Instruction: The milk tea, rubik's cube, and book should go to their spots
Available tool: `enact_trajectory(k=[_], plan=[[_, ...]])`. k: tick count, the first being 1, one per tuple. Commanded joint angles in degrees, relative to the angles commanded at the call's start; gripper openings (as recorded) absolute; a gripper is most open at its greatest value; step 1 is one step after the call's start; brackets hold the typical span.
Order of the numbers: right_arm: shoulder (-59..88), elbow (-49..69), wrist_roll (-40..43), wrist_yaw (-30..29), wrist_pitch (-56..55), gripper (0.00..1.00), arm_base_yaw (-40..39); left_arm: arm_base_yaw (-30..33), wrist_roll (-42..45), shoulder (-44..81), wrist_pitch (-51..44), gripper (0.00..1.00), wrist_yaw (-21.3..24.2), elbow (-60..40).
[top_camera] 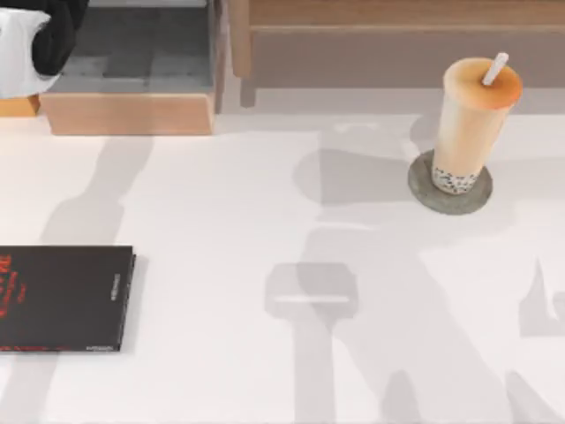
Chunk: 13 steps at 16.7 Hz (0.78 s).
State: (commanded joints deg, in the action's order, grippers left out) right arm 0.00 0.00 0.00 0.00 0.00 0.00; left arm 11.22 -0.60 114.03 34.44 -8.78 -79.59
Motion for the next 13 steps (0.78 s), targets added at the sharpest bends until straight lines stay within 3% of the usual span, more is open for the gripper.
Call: enact_trajectory(k=[9,13], plan=[[0.0,0.0,0.0,0.0,0.0,1.00,0.0,0.0,0.7,-2.3,-0.9,0.00,-0.1,1.4],[0.0,0.0,0.0,0.0,0.0,1.00,0.0,0.0,8.9,-9.3,-0.8,0.00,1.2,4.9]])
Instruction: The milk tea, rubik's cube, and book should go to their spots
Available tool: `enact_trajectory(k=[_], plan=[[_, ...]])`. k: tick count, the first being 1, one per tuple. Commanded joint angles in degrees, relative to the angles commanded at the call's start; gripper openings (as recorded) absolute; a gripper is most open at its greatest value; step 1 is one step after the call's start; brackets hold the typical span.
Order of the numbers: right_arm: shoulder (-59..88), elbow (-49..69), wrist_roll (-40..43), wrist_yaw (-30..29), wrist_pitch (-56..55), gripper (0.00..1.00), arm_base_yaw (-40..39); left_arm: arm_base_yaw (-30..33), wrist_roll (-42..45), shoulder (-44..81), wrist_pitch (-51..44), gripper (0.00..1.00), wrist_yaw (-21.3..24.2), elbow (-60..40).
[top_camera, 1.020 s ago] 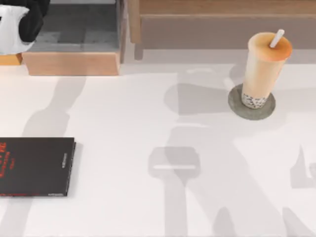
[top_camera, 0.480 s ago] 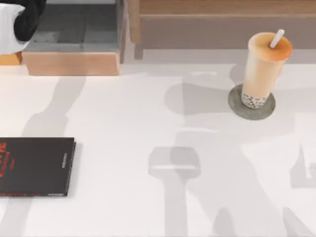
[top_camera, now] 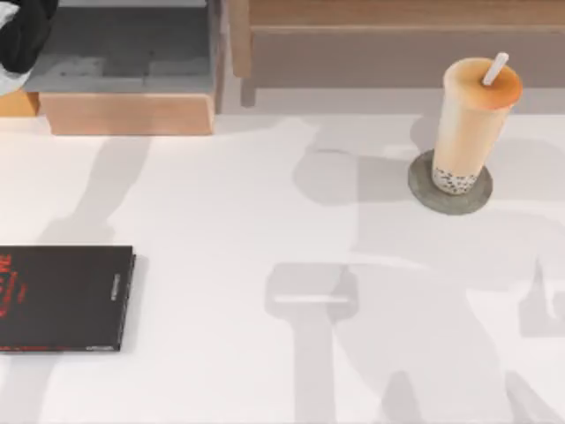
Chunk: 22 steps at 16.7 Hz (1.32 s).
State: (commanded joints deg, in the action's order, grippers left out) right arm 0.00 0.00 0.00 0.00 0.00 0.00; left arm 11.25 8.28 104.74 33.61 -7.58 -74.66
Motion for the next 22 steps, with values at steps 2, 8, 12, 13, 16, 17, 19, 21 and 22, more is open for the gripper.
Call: enact_trajectory(k=[2,8,12,13,16,17,19,21,22], plan=[[0.0,0.0,0.0,0.0,0.0,1.00,0.0,-0.2,7.6,-6.3,0.2,0.00,1.0,3.2],[0.0,0.0,0.0,0.0,0.0,1.00,0.0,-1.3,36.4,-26.1,0.0,0.00,4.1,19.6],[0.0,0.0,0.0,0.0,0.0,1.00,0.0,-2.9,54.4,-36.9,-0.8,0.00,5.4,36.1],[0.0,0.0,0.0,0.0,0.0,1.00,0.0,-3.4,58.3,-39.0,-1.0,0.00,5.5,40.6],[0.0,0.0,0.0,0.0,0.0,1.00,0.0,-4.9,67.9,-44.0,-1.8,0.00,5.7,53.7],[0.0,0.0,0.0,0.0,0.0,1.00,0.0,-5.4,70.4,-45.2,-2.0,0.00,5.6,58.0],[0.0,0.0,0.0,0.0,0.0,1.00,0.0,-6.2,74.5,-47.0,-2.5,0.00,5.6,66.3],[0.0,0.0,0.0,0.0,0.0,1.00,0.0,-6.8,77.6,-48.0,-2.8,0.00,5.5,72.5],[0.0,0.0,0.0,0.0,0.0,1.00,0.0,-7.1,78.7,-48.3,-2.9,0.00,5.5,74.8]])
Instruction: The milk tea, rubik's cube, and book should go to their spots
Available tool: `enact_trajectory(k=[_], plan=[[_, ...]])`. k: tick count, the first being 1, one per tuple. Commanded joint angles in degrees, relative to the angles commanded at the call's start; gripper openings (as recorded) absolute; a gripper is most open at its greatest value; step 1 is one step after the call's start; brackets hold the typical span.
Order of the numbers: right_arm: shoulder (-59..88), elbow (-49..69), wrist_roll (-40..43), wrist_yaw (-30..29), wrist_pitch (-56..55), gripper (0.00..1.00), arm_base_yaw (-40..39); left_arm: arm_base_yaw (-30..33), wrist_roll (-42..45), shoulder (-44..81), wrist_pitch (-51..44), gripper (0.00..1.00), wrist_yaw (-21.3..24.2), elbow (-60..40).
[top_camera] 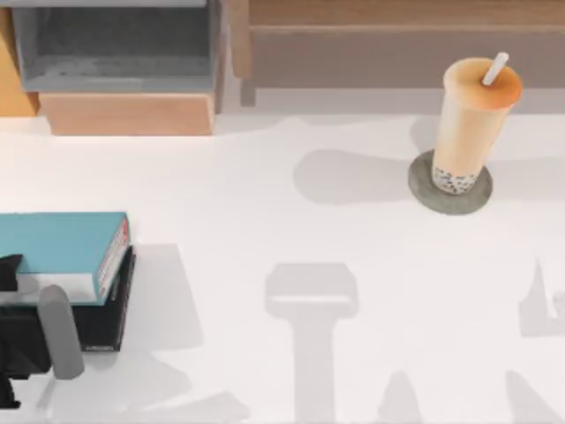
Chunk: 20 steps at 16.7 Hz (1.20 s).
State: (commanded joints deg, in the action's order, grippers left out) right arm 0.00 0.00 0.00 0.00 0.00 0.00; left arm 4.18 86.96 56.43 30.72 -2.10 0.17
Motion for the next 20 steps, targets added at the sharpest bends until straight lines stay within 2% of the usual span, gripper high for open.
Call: enact_trajectory(k=[3,18,20], plan=[[0.0,0.0,0.0,0.0,0.0,1.00,0.0,0.0,2.2,0.2,-0.4,0.00,0.2,3.5],[0.0,0.0,0.0,0.0,0.0,1.00,0.0,-0.1,2.3,5.8,4.8,0.00,0.3,3.2],[0.0,0.0,0.0,0.0,0.0,1.00,0.0,-0.1,2.3,5.8,4.8,0.15,0.3,3.2]])
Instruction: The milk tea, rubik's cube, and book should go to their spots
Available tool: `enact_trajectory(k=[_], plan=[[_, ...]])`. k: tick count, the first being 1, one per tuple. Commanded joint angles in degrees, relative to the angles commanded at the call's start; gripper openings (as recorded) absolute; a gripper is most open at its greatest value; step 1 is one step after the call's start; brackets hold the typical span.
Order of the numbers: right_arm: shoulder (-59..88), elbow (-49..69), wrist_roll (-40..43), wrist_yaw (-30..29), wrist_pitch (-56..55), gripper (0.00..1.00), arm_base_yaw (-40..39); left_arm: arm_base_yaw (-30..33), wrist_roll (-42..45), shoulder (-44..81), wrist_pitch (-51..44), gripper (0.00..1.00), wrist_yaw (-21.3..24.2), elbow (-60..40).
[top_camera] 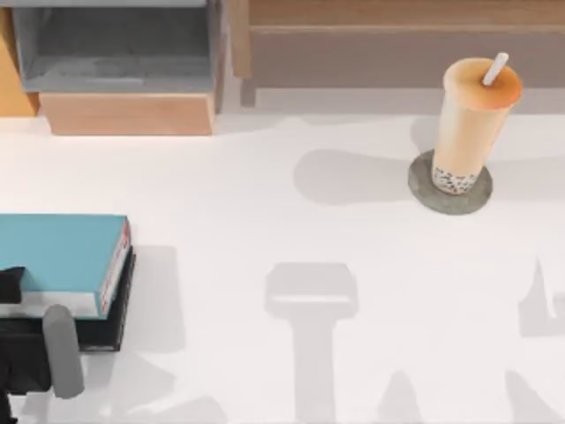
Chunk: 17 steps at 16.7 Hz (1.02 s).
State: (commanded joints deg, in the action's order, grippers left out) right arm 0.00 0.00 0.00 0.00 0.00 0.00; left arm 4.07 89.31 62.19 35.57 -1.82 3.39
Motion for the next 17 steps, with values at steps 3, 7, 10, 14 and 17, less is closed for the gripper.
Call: enact_trajectory(k=[3,7,10,14,17], plan=[[0.0,0.0,0.0,0.0,0.0,1.00,0.0,0.0,0.0,0.0,0.0,0.38,0.0,0.0],[0.0,0.0,0.0,0.0,0.0,1.00,0.0,0.0,0.0,0.0,0.0,0.68,0.0,0.0],[0.0,0.0,0.0,0.0,0.0,1.00,0.0,0.0,0.0,0.0,0.0,0.90,0.0,0.0],[0.0,0.0,0.0,0.0,0.0,1.00,0.0,0.0,0.0,0.0,0.0,1.00,0.0,0.0],[0.0,0.0,0.0,0.0,0.0,1.00,0.0,0.0,0.0,0.0,0.0,1.00,0.0,0.0]])
